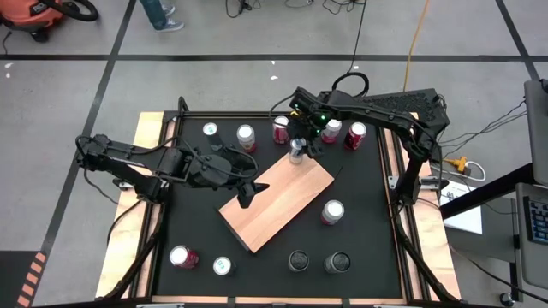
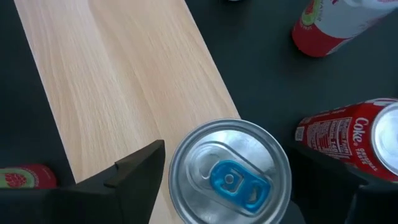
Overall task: Place canned beverage on shelf
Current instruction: Put the top left pink soda can on the shelf
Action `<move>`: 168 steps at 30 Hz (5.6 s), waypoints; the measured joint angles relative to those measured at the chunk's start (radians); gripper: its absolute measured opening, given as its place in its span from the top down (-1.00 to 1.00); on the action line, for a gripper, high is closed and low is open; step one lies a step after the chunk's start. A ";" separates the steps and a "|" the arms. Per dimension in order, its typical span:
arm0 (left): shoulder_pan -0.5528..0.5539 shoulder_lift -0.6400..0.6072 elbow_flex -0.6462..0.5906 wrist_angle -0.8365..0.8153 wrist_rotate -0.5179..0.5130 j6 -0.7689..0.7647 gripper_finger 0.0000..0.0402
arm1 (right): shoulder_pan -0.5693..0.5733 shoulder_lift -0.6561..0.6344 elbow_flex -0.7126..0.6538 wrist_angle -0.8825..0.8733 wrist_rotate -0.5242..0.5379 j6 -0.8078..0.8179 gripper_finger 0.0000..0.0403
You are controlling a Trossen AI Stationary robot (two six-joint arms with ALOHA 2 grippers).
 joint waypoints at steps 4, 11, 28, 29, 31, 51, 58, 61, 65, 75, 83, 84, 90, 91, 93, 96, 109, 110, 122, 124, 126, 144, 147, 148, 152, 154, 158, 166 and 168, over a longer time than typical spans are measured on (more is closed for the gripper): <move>0.000 0.000 0.000 0.000 0.000 0.000 -0.82 | 0.000 -0.022 0.000 0.001 -0.003 0.020 -0.48; 0.000 0.000 0.000 0.000 0.000 0.000 -0.82 | 0.000 -0.082 0.000 0.001 -0.006 0.079 -0.48; -0.027 0.000 0.000 0.005 0.003 -0.001 -0.82 | 0.025 -0.300 0.001 0.035 -0.002 0.282 -0.70; -0.032 0.000 0.000 0.005 0.003 -0.003 -0.82 | 0.032 -0.314 0.001 0.035 -0.001 0.302 -0.70; -0.041 0.000 0.000 0.005 0.003 -0.019 -0.82 | 0.050 -0.339 0.001 0.033 0.000 0.343 -0.70; -0.090 0.000 0.000 0.004 0.050 0.008 -0.82 | 0.444 -0.500 0.000 -0.213 -0.001 1.067 -0.40; -0.087 0.000 0.003 0.003 0.094 0.025 -0.82 | 0.596 -0.531 0.000 -0.214 0.100 1.140 -0.28; -0.103 0.000 0.015 0.004 0.101 0.025 -0.82 | 0.640 -0.545 0.000 -0.223 0.134 1.136 -0.23; -0.121 0.000 0.027 0.003 0.092 0.000 -0.82 | 0.674 -0.562 0.000 -0.238 0.156 1.127 -0.16; -0.208 0.000 0.034 -0.097 0.099 -0.202 -0.82 | 0.707 -0.590 0.000 -0.326 0.158 1.129 -0.06; -0.280 -0.005 0.034 -0.200 0.117 -0.363 -0.82 | 0.753 -0.595 0.000 -0.346 0.157 1.133 -0.05; -0.288 -0.005 0.034 -0.205 0.117 -0.375 -0.82 | 0.763 -0.597 0.000 -0.347 0.155 1.138 -0.05; -0.342 -0.005 0.034 -0.232 0.120 -0.447 -0.82 | 0.827 -0.604 0.000 -0.372 0.154 1.155 -0.05; -0.353 -0.005 0.034 -0.242 0.126 -0.454 -0.82 | 0.835 -0.606 0.000 -0.376 0.154 1.155 -0.05; -0.373 0.000 0.034 -0.252 0.145 -0.473 -0.82 | 0.847 -0.607 0.000 -0.379 0.157 1.156 -0.05; -0.408 0.016 0.034 -0.254 0.193 -0.505 -0.82 | 0.854 -0.607 0.000 -0.378 0.159 1.160 -0.05; -0.552 0.136 0.034 -0.226 0.298 -0.742 -0.82 | 0.853 -0.607 0.000 -0.370 0.238 1.144 -0.05; -0.555 0.142 0.034 -0.232 0.298 -0.764 -0.82 | 0.853 -0.607 0.000 -0.369 0.238 1.144 -0.05; -0.562 0.186 0.034 -0.366 0.183 -0.918 -0.82 | 0.853 -0.607 0.000 -0.367 0.246 1.144 -0.05; -0.562 0.204 0.034 -0.373 0.127 -0.918 -0.82 | 0.853 -0.607 0.000 -0.367 0.257 1.144 -0.05; -0.562 0.221 0.034 -0.358 0.091 -0.910 -0.82 | 0.853 -0.607 0.000 -0.367 0.259 1.144 -0.05; -0.562 0.193 0.036 -0.325 0.251 -0.960 -0.96 | 0.853 -0.607 0.000 -0.367 0.259 1.111 -0.05; -0.562 0.170 0.073 -0.328 0.251 -0.971 -0.96 | 0.853 -0.607 0.000 -0.367 0.259 1.101 -0.05; -0.562 0.164 0.091 -0.341 0.240 -0.971 -0.96 | 0.853 -0.607 0.000 -0.367 0.259 1.098 -0.05; -0.532 0.157 0.166 -0.463 0.235 -0.964 -0.96 | 0.853 -0.607 0.000 -0.367 0.265 1.079 -0.05; -0.500 0.157 0.186 -0.509 0.269 -0.933 -0.96 | 0.853 -0.607 0.000 -0.367 0.286 1.076 -0.05; -0.437 0.158 0.227 -0.543 0.260 -0.849 -0.93 | 0.853 -0.607 0.000 -0.367 0.315 1.076 -0.05; -0.257 0.159 0.334 -0.723 0.222 -0.660 -0.83 | 0.853 -0.606 0.000 -0.367 0.356 1.079 -0.05; -0.201 0.159 0.365 -0.763 0.204 -0.594 -0.82 | 0.853 -0.606 0.000 -0.367 0.373 1.086 -0.05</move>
